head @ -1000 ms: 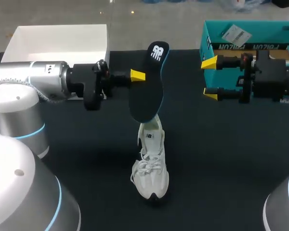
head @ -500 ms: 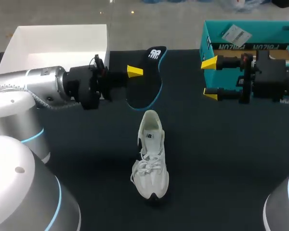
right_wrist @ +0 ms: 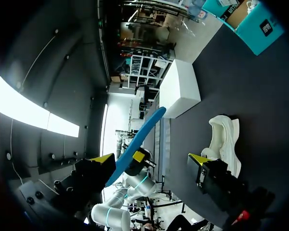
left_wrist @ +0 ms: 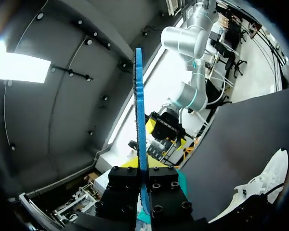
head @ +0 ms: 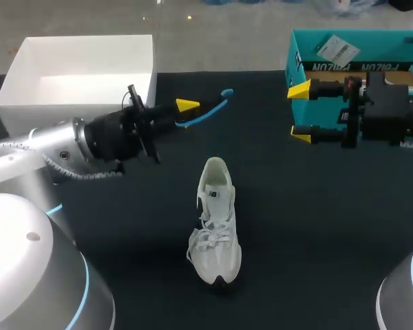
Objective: Take the shoe out of the shoebox, open the shoe tongue, remove and reinsert the insole, then place the shoe into the shoebox
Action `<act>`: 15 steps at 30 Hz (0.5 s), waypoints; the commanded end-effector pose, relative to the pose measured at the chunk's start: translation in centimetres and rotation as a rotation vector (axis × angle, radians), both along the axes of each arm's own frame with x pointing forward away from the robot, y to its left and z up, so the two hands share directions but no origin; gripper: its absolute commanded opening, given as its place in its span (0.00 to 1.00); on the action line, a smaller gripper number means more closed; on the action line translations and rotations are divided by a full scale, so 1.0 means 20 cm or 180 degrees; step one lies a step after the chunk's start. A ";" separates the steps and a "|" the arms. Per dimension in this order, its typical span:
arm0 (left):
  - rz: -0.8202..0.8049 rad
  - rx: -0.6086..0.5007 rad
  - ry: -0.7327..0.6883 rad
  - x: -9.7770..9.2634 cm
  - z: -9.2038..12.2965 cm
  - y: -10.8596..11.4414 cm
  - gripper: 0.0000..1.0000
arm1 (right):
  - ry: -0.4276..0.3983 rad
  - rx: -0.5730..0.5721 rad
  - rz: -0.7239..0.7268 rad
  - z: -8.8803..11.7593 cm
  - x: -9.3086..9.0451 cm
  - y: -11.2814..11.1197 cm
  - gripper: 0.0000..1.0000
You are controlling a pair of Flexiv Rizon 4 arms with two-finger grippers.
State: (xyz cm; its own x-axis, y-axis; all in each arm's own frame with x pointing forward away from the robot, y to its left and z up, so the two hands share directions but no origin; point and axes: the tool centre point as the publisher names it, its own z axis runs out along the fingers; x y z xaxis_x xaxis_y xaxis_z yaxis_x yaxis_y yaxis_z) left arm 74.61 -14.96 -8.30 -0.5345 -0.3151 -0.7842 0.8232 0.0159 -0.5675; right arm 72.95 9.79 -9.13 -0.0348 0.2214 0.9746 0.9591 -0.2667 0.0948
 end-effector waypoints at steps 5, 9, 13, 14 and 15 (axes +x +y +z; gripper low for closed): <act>-0.0538 -0.0057 0.2131 0.01 0.09 0.04 0.00 | 0.0002 -0.0001 -0.0010 0.00 0.00 0.01 1.00; -0.0699 0.0000 0.2759 0.02 0.08 0.07 0.00 | 0.0002 -0.0001 -0.0010 0.00 0.00 0.01 1.00; -0.0774 -0.0029 0.3364 -0.03 0.02 0.05 0.00 | 0.0002 -0.0001 -0.0010 0.00 0.00 0.01 1.00; -0.0774 -0.0029 0.3364 -0.03 0.02 0.05 0.00 | 0.0002 -0.0001 -0.0010 0.00 0.00 0.01 1.00; -0.0774 -0.0029 0.3364 -0.03 0.02 0.05 0.00 | 0.0002 -0.0001 -0.0010 0.00 0.00 0.01 1.00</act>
